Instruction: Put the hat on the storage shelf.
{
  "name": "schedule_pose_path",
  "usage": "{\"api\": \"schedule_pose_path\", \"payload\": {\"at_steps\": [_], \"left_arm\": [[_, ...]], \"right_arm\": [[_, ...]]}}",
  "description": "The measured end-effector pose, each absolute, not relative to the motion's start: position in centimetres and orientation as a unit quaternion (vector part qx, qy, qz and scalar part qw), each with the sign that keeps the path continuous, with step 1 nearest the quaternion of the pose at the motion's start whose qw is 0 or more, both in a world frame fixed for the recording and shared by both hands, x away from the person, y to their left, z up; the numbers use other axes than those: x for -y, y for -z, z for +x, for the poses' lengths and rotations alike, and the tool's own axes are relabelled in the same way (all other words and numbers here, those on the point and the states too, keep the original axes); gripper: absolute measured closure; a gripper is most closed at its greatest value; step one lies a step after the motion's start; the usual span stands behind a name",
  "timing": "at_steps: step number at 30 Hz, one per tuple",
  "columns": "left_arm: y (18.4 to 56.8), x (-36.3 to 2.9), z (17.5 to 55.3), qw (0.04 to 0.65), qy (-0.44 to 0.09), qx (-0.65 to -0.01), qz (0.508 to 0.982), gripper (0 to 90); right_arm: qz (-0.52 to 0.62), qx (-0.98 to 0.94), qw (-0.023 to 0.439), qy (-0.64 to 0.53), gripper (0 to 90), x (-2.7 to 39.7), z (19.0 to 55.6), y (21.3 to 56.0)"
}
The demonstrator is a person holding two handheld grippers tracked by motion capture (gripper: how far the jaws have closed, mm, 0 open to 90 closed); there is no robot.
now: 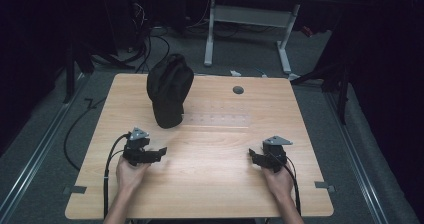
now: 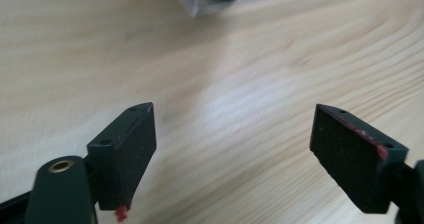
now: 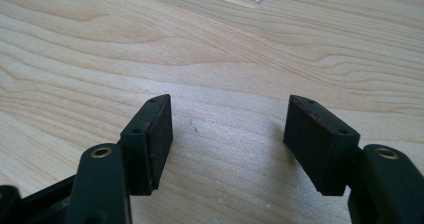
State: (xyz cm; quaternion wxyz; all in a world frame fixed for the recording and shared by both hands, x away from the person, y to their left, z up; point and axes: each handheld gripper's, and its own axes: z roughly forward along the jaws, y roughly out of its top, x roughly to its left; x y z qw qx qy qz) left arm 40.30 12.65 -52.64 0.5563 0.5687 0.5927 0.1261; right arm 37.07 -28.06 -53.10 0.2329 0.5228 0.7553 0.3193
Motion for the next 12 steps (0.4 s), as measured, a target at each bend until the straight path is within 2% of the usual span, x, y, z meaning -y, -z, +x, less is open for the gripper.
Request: {"api": "schedule_pose_path", "payload": {"at_steps": [4,12], "left_arm": [[54.55,-12.66,39.74,0.541,-0.175,-0.579,0.584,22.2],[54.77,-12.32,39.64,0.536,-0.19,-0.575,0.588,20.6]], "right_arm": [[0.523,-0.755,0.233,-0.319,36.3,28.05,37.07,53.1],[0.523,-0.755,0.233,-0.32,36.3,28.05,37.07,53.1]]}}
